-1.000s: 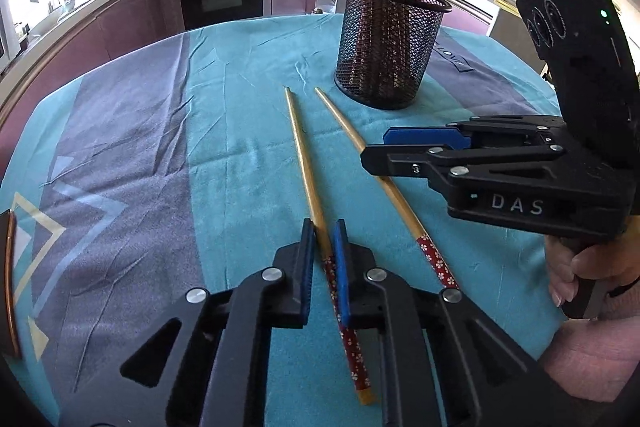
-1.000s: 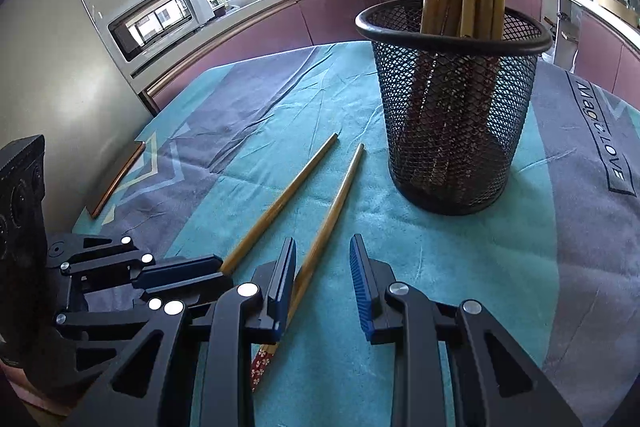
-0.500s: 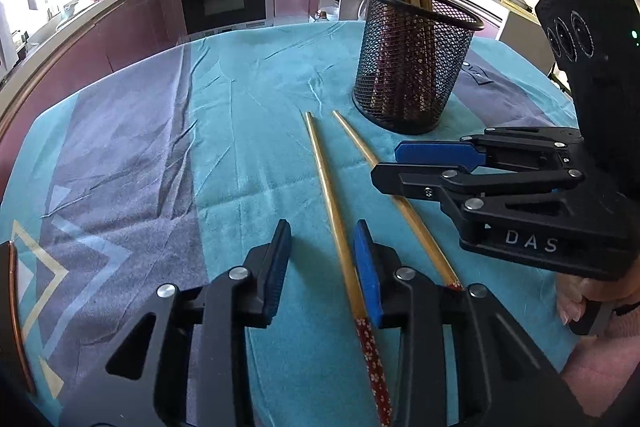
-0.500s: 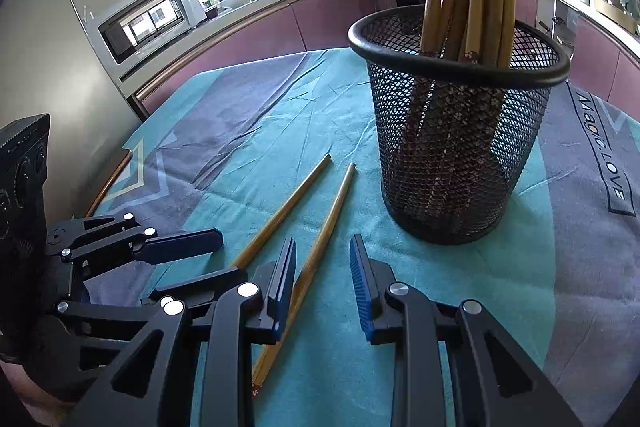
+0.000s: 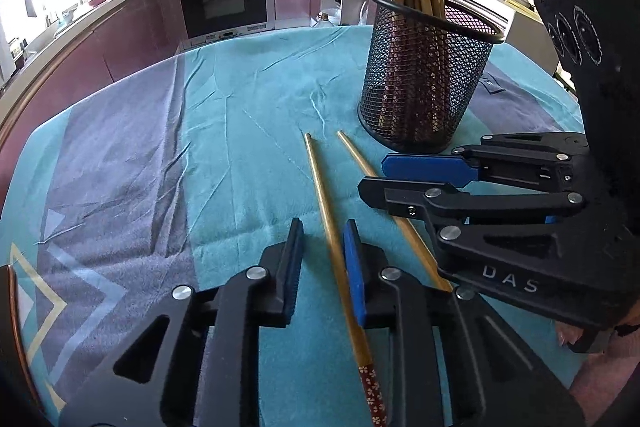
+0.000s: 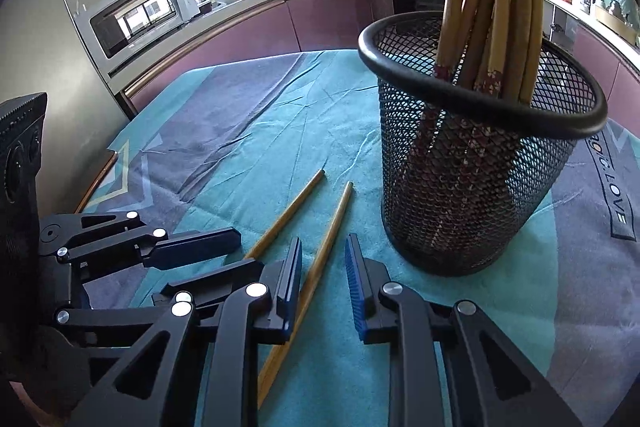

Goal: Organize utensils
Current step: 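Lower the left tool onto a loose wooden chopstick and close its fingers, then lift the chopstick upright with the left tool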

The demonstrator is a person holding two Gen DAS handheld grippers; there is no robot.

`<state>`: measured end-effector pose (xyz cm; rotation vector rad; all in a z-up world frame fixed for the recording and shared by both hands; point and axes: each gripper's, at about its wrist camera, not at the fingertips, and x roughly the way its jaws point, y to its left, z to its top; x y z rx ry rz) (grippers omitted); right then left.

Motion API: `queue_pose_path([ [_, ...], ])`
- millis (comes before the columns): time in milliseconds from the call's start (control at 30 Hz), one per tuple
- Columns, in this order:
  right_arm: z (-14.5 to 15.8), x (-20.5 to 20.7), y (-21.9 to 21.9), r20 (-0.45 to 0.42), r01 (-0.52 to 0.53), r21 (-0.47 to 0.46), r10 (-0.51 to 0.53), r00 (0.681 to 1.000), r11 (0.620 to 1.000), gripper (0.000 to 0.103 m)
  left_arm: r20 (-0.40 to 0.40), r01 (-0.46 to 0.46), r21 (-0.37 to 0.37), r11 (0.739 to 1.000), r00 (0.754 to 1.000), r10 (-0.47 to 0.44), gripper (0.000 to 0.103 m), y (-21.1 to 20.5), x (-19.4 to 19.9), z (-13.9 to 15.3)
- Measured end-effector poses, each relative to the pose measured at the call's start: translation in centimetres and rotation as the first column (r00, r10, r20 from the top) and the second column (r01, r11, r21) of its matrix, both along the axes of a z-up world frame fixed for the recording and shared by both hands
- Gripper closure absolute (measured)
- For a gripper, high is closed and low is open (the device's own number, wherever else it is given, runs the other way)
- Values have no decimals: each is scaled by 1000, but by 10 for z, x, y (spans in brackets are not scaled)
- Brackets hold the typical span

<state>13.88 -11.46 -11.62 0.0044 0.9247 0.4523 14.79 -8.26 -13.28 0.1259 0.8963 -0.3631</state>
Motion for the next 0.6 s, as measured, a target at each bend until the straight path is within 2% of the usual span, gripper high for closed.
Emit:
queue_pose_path([
  [167,0,1,-1,-2,9,-3,-9,1000,1000,92,-5,2,-11,1000,1000,-2,93,-2,-2,-2],
  [600,0,-1,-11,-18,16,42,-15,1000,999,97,-24,-24,-50,998,999,22,95,-1,-3,-2],
])
